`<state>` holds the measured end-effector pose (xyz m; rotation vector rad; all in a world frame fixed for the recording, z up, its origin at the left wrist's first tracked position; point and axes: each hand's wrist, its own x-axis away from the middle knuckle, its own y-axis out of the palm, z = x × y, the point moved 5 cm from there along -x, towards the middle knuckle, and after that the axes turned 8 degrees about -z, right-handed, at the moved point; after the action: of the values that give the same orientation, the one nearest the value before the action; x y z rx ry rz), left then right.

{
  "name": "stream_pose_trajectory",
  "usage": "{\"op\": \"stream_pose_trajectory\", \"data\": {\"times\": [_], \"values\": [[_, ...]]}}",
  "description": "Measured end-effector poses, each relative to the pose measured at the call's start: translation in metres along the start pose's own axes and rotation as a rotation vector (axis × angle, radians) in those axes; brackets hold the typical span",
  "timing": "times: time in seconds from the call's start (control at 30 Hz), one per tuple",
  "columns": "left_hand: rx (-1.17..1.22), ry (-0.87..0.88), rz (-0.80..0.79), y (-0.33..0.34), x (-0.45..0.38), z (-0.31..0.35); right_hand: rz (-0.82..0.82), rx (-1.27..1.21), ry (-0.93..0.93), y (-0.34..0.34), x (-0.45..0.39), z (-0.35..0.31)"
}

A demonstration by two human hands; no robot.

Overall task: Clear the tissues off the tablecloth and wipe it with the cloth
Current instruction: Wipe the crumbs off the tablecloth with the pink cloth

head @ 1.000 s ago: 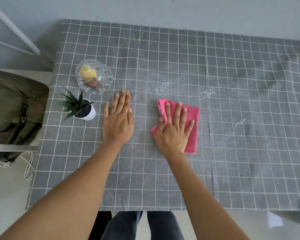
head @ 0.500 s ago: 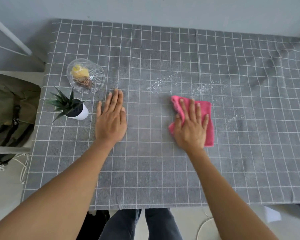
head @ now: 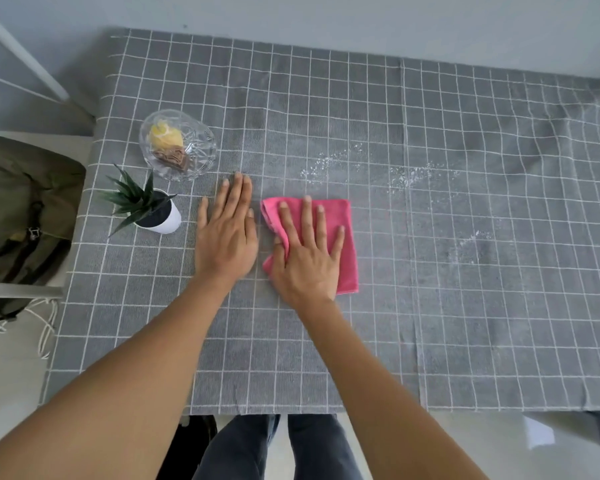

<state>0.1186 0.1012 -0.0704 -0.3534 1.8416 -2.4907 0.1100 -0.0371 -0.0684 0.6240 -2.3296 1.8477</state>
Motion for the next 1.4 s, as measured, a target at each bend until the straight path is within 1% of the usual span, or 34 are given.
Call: {"op": "stream_pose_trajectory", "data": {"times": [0.13, 0.2, 0.3, 0.37, 0.43, 0.5, 0.63, 0.67, 0.7, 0.83, 0.9, 0.97, 1.0, 1.07, 1.2, 1.3, 1.4], "values": [[0.001, 0.008, -0.001, -0.001, 0.0, 0.0, 0.02, 0.009, -0.102, -0.007, 0.0, 0.017], [0.001, 0.009, -0.005, 0.0, 0.0, 0.0, 0.027, 0.036, -0.095, -0.013, -0.004, 0.039], [0.0, 0.004, -0.017, 0.0, 0.0, -0.001, 0.043, 0.052, 0.028, -0.027, -0.01, 0.091], [-0.01, 0.005, -0.016, 0.0, -0.001, 0.0, 0.056, 0.017, 0.132, -0.039, -0.011, 0.127], [-0.013, 0.003, -0.014, 0.0, 0.0, -0.001, 0.073, -0.032, 0.194, -0.044, -0.01, 0.143], [-0.017, -0.005, -0.012, 0.0, 0.0, -0.001, 0.094, -0.047, 0.242, -0.042, -0.01, 0.14], [-0.03, -0.012, -0.012, 0.001, -0.001, -0.001, 0.134, -0.121, 0.426, -0.032, -0.013, 0.105], [-0.028, -0.012, -0.012, 0.001, -0.001, -0.001, 0.128, -0.114, 0.41, -0.028, -0.016, 0.09], [-0.026, -0.009, -0.012, 0.001, -0.001, 0.0, 0.117, -0.093, 0.351, -0.025, -0.018, 0.07], [-0.019, -0.002, -0.006, 0.0, 0.0, 0.001, 0.045, -0.022, 0.031, -0.008, -0.018, 0.001], [-0.02, 0.008, 0.002, -0.001, 0.001, 0.002, 0.018, -0.008, -0.072, -0.006, -0.018, -0.004], [-0.019, 0.007, -0.002, -0.001, 0.001, 0.002, 0.01, 0.023, -0.159, -0.01, -0.019, 0.008], [-0.016, 0.004, -0.007, -0.001, 0.001, 0.001, 0.011, 0.045, -0.174, -0.014, -0.021, 0.019], [-0.011, 0.002, -0.015, -0.001, 0.001, 0.001, 0.02, 0.07, -0.107, -0.025, -0.03, 0.051], [-0.008, 0.001, -0.015, -0.002, 0.001, 0.001, 0.056, 0.023, 0.133, -0.048, -0.047, 0.12], [-0.011, 0.001, -0.017, -0.002, 0.001, 0.0, 0.105, -0.021, 0.223, -0.053, -0.049, 0.131], [-0.013, -0.006, -0.036, -0.001, 0.001, -0.001, 0.102, -0.017, 0.232, -0.053, -0.048, 0.126]]}}
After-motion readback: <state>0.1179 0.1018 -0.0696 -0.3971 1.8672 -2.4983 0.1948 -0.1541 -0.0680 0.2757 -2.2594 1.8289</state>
